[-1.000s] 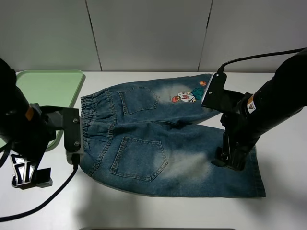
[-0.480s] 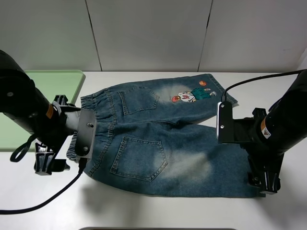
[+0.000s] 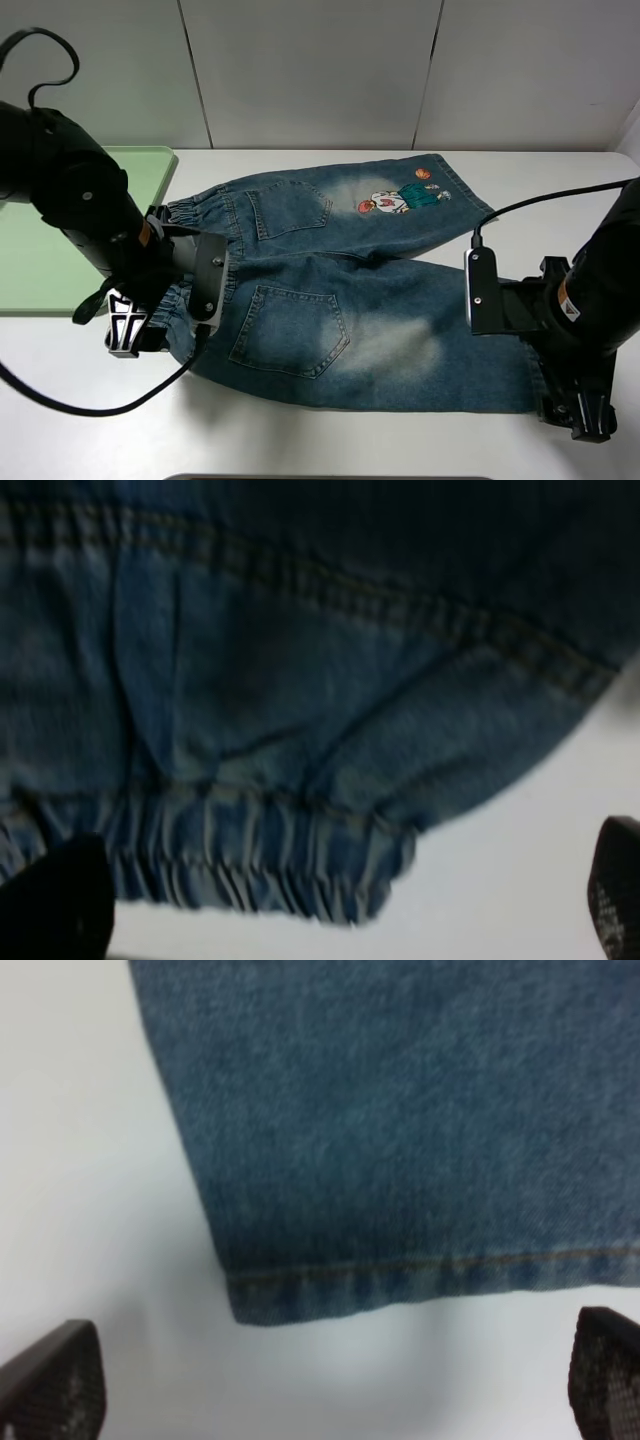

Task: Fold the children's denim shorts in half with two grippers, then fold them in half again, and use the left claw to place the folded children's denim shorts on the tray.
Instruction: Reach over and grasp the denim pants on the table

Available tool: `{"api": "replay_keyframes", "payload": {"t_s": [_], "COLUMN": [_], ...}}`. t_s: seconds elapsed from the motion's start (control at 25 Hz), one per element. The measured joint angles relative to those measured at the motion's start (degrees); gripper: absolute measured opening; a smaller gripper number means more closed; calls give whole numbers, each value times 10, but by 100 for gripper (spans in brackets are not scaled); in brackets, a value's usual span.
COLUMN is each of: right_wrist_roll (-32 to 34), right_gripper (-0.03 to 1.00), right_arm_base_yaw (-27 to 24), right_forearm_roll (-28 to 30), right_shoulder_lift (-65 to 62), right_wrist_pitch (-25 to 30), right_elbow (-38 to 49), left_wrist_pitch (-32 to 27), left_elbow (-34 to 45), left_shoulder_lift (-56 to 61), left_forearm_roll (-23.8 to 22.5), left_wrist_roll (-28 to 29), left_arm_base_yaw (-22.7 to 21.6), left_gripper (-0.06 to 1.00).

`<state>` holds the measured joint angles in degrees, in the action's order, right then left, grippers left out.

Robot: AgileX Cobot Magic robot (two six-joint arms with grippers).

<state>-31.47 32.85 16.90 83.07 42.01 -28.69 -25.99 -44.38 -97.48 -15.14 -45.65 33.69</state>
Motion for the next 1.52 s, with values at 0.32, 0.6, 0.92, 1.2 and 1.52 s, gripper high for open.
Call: {"api": "replay_keyframes", "payload": {"t_s": [0.32, 0.6, 0.92, 1.2, 1.52], "right_wrist_roll": [-1, -1, -1, -3, -33], "right_gripper": [70, 70, 70, 70, 70], "right_arm_base_yaw": [0, 0, 0, 0, 0], "right_forearm_roll": [-1, -1, -1, -8, -9], "right_shoulder_lift": [0, -1, -1, -1, -1], "right_wrist_pitch": [-1, -32, -75, -107, -160], "right_elbow": [5, 58, 72, 72, 72], "left_wrist_pitch": [1, -1, -5, -8, -8], "left_elbow": [-31, -32, -34, -37, -37], "left_shoulder_lift": [-60, -86, -112, -120, -120], "left_forearm_roll": [3, 3, 4, 3, 3], "left_wrist_roll": [-16, -39, -49, -53, -54], "left_arm_base_yaw": [0, 0, 0, 0, 0], "left_gripper": [92, 92, 92, 91, 91]}}
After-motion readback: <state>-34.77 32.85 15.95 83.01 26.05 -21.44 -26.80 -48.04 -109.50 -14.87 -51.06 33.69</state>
